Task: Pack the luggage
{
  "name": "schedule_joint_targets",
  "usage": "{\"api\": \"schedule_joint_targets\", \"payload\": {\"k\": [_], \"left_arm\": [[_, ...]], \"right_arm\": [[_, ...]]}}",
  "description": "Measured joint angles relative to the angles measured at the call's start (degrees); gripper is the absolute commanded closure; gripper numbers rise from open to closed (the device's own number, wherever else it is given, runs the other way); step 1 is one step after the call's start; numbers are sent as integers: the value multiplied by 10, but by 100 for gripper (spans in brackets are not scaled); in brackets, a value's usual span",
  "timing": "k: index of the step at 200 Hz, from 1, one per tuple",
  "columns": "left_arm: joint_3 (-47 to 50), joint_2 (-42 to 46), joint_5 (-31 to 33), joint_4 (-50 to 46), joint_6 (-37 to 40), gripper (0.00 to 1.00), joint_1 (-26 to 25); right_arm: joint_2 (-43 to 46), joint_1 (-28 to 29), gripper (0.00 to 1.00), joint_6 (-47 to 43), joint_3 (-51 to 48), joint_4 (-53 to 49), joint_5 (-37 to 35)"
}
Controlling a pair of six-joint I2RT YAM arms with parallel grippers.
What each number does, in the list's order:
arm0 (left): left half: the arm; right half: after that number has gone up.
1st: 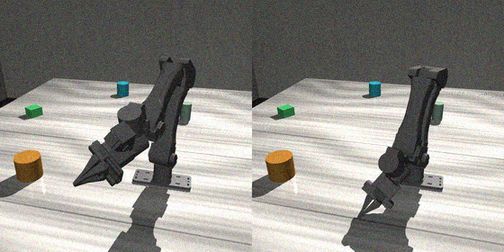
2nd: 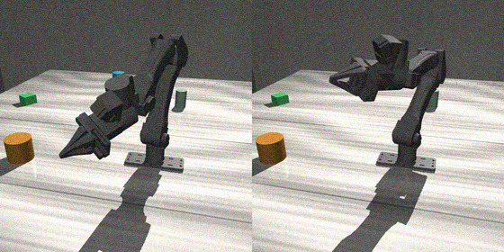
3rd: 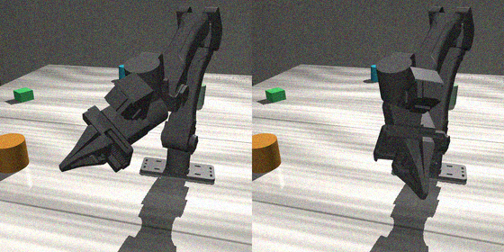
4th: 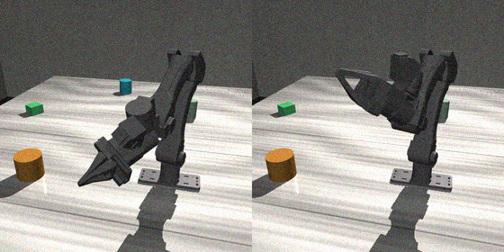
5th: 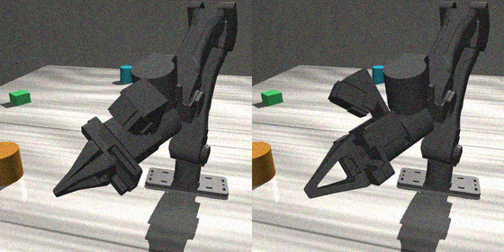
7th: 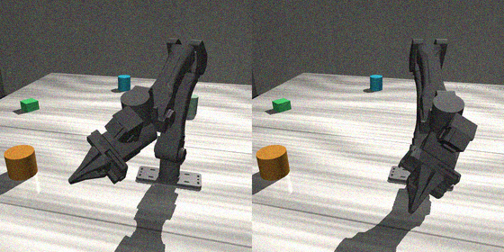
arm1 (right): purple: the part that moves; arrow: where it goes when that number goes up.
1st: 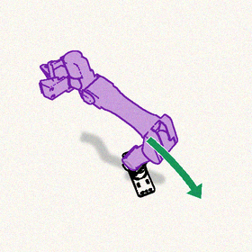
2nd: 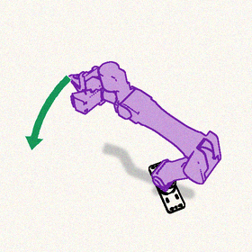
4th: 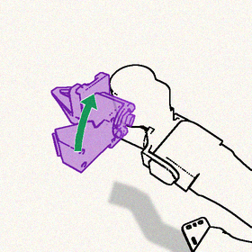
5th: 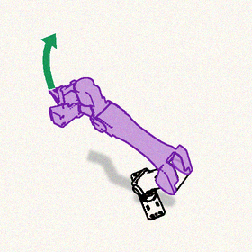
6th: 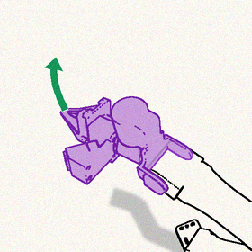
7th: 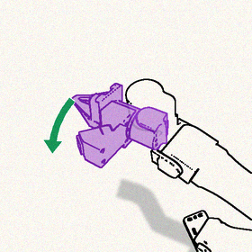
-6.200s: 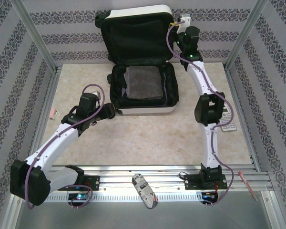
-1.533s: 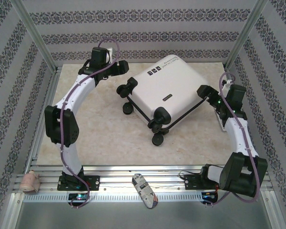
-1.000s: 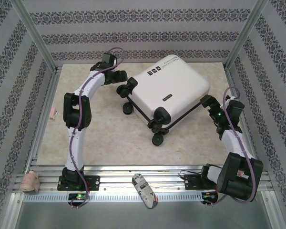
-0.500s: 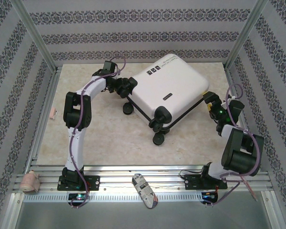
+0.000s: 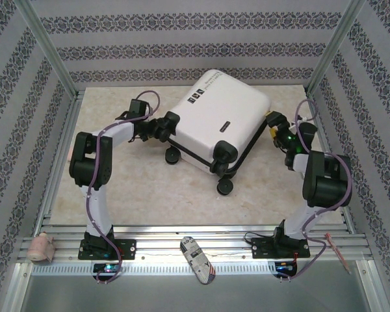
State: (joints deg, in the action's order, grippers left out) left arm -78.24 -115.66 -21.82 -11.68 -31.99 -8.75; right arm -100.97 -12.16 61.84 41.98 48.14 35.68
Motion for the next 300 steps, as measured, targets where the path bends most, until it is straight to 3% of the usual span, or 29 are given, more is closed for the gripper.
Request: {"api": "schedule_joint_targets", "payload": {"k": [70, 115, 148, 176, 233, 261, 300], "left_arm": [[210, 177, 85, 3, -9, 25, 6], [369, 336, 131, -6, -53, 25, 0], [454, 418, 143, 14, -115, 25, -39], [475, 440, 156, 30, -156, 25, -77], [461, 429, 200, 84, -182, 25, -186], [441, 388, 198, 115, -184, 25, -221], [410, 336, 191, 150, -188, 25, -243]], "right_arm": [[-132, 128, 5, 44, 160, 7, -74], [-216, 218, 6, 49, 308, -40, -74], [-256, 252, 6, 37, 400, -94, -44], [-267, 250, 6, 0, 455, -160, -1], [-265, 186, 6, -115, 580, -318, 95], [-242, 148, 6, -149, 565, -358, 98], [-155, 104, 5, -183, 466, -384, 82]]}}
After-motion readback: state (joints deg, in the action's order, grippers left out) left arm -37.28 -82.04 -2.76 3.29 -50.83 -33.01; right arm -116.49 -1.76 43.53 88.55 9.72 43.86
